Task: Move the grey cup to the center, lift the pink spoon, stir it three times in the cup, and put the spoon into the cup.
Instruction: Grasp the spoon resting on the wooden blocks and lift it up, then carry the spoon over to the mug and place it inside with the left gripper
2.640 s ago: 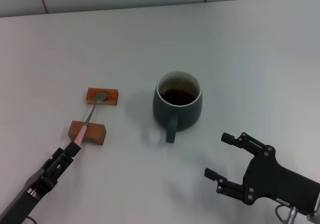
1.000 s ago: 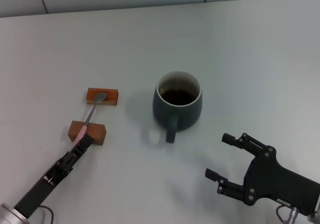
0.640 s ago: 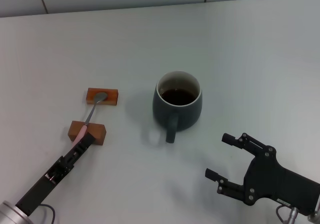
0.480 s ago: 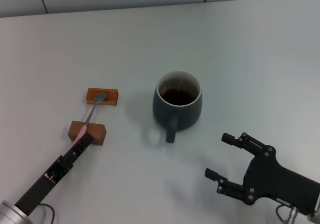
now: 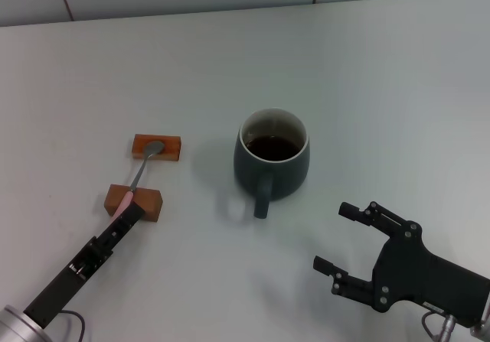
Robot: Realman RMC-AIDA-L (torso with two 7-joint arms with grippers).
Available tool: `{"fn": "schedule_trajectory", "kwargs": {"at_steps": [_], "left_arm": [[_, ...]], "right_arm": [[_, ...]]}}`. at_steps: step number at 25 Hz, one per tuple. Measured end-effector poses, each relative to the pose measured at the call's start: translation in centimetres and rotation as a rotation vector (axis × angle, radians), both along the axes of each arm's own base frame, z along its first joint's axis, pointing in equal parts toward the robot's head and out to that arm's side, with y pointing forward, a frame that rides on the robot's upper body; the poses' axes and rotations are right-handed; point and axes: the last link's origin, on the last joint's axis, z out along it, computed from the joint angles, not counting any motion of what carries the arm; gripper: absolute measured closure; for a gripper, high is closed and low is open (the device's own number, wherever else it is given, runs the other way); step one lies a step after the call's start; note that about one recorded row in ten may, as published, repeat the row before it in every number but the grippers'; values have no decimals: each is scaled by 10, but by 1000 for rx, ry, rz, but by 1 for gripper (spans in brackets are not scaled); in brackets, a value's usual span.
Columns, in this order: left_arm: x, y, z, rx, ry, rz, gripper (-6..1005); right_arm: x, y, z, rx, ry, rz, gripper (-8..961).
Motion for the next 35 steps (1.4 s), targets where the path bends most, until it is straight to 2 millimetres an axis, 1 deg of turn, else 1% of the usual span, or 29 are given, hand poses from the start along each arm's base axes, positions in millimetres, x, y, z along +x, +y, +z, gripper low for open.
{"fn": "schedule_trajectory", "kwargs": {"at_steps": [7,9,14,16,20,21,22,23,25,26,27,30,31,32,35], "left_arm": [[0,1,1,2,-9,9,515],[-4,2,1,-8,2,25,517],[-5,4,2,-4,4,26,711],[-3,5,5,8,-4,9,765],[3,9,18,46,-17,-74,873],[8,15,24,57,-16,-125,873],[8,15,24,57,-16,-125,873],[12,22,29,52,-5,-179,873],[17,29,34,38,9,-242,873],[24,45,46,16,44,-346,873],[24,45,46,16,44,-346,873],[33,74,73,4,154,-487,872],[39,95,95,13,275,-566,872],[39,95,95,13,275,-566,872],[56,124,128,41,485,-684,872]], "right_arm": [[0,0,0,0,2,2,148],[0,0,0,0,3,3,148],[-1,0,0,0,3,4,148],[-1,0,0,0,3,5,148],[-1,-1,0,2,3,8,148],[-2,-1,0,2,5,9,148],[-2,-1,0,2,5,9,148],[-2,-1,0,3,6,9,148],[-1,-1,0,6,6,7,148],[-2,-1,0,8,8,6,148],[-2,-1,0,8,8,6,148],[-2,1,1,14,11,6,148],[-3,2,1,20,14,2,148],[-3,2,1,20,14,2,148],[-3,3,2,31,21,-1,148]]}}
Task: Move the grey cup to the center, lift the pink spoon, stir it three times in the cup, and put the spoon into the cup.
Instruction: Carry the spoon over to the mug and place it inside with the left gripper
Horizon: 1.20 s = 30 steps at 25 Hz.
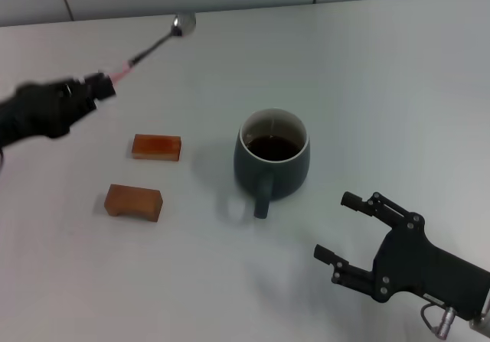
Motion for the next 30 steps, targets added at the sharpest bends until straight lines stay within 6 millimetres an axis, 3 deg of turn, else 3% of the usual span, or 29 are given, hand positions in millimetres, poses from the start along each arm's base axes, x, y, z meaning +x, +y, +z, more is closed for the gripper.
{"fn": "schedule_trajectory", "kwargs": {"at_steps": [1,2,5,6,7,8,9,11,14,16,21,30], "left_arm": [[15,14,16,31,121,-76,872],[15,14,16,31,121,-76,872],[45,30,34,59,337,-198,872],[64,35,41,71,482,-280,872],[64,35,41,71,482,-280,872],[79,38,47,77,589,-343,871],[79,38,47,77,589,-343,871],[101,39,53,46,719,-454,871],[114,37,55,22,791,-528,871],[137,32,58,1,890,-638,871],[167,27,49,-19,1017,-777,871],[192,27,18,-104,1170,-932,870]], "right_arm": [[-1,1,1,7,5,0,148],[-1,1,1,7,5,0,148],[-3,4,2,18,15,5,148],[-4,6,3,25,21,11,147],[-4,6,3,25,21,11,147],[-6,9,5,33,26,16,147],[-6,9,5,33,26,16,147],[-7,12,6,41,31,22,147],[-9,13,6,43,35,28,147],[-11,14,7,45,42,35,147],[-8,15,8,65,45,10,147],[-6,11,4,55,46,-22,147]]}}
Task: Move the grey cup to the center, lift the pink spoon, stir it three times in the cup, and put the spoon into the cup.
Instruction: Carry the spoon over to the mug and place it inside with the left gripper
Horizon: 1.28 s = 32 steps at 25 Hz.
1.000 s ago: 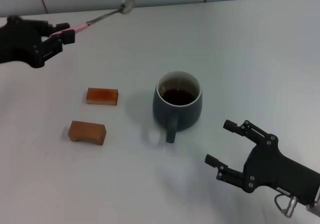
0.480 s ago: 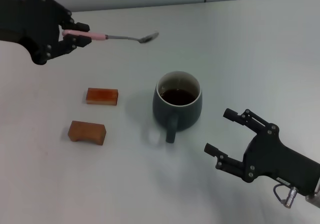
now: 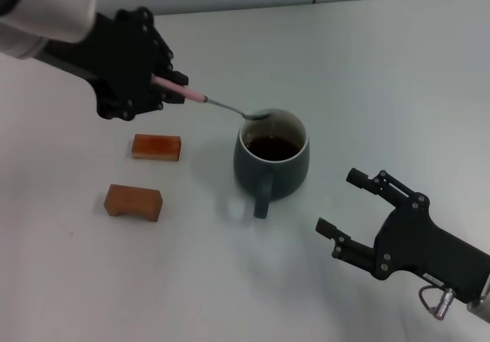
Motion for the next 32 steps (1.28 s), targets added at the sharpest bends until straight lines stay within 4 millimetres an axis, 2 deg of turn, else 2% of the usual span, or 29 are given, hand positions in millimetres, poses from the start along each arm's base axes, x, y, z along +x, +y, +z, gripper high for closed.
{"fn": "schedule_trajectory", "kwargs": {"at_steps": [2,6,21,32], "left_arm": [[11,1,-9,-15,33,-46,870],[17,3,-16,-20,54,-71,870],[19,9,-43,-6,165,-137,869],[25,6,-63,-2,257,-204,868]], "right_arm": [[2,-3,-1,-4,0,-13,147],[2,-4,-2,-9,3,-16,147],[5,-10,-13,-52,-20,-55,148],[4,-12,-15,-69,-17,-49,148]]}}
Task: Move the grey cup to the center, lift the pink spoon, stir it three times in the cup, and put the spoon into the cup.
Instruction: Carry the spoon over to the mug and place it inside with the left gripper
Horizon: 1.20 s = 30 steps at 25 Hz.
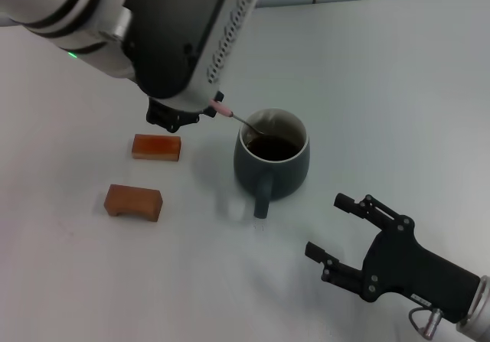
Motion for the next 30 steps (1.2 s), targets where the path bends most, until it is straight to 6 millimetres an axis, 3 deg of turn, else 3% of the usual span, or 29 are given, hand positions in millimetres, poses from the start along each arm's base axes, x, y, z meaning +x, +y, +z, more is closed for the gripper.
{"fn": "schedule_trajectory", "kwargs": {"at_steps": [14,22,30], "left_arm": [[7,-3,-34,-1,101,-97,867],[3,-18,-40,-33,123,-112,867],[-3,-14,-33,14,151,-92,866]], "right_arm": [[-1,-3,-1,-15,1,11,148],[-1,-3,-2,-25,-5,19,147],[-2,-1,-2,-27,-8,28,148]]}}
